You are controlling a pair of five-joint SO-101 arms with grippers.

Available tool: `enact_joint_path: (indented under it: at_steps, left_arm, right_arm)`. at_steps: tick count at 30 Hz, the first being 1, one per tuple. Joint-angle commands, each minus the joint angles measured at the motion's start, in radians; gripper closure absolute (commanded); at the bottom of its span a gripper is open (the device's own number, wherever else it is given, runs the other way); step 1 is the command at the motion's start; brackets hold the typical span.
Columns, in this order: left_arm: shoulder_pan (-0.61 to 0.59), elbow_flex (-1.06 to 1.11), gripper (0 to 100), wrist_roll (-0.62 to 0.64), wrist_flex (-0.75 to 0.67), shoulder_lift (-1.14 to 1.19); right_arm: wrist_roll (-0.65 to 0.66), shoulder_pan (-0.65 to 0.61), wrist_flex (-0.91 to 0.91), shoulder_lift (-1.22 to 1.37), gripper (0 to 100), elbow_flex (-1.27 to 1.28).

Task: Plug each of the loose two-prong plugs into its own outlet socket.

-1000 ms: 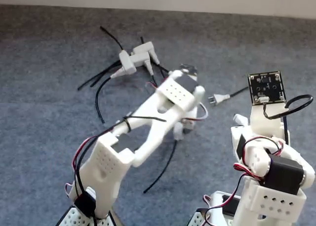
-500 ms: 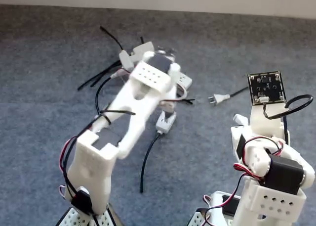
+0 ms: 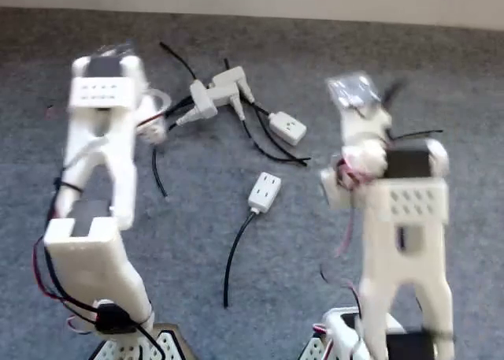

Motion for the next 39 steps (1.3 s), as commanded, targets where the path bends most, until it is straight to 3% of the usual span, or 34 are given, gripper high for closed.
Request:
enact_joint_path:
  at_steps: [1,8,17,39]
  left_arm:
    - [-0.113,0.150,81,-0.049,-0.080,-0.033]
    - [-0.154,0.369,81,-0.069,-0.267,-0.033]
    - [-0.189,0.397,81,-0.063,-0.319,-0.033]
    - [-0.189,0.398,81,-0.063,-0.324,-0.033]
  right_arm:
    - [-0.054,-0.102,0.042,0.182,96.2,-0.245]
    - [-0.169,-0.206,0.042,0.553,96.2,-0.427]
    - [-0.345,-0.219,0.041,0.780,96.2,-0.662]
    - [-0.350,-0.217,0.044,0.829,99.2,-0.582]
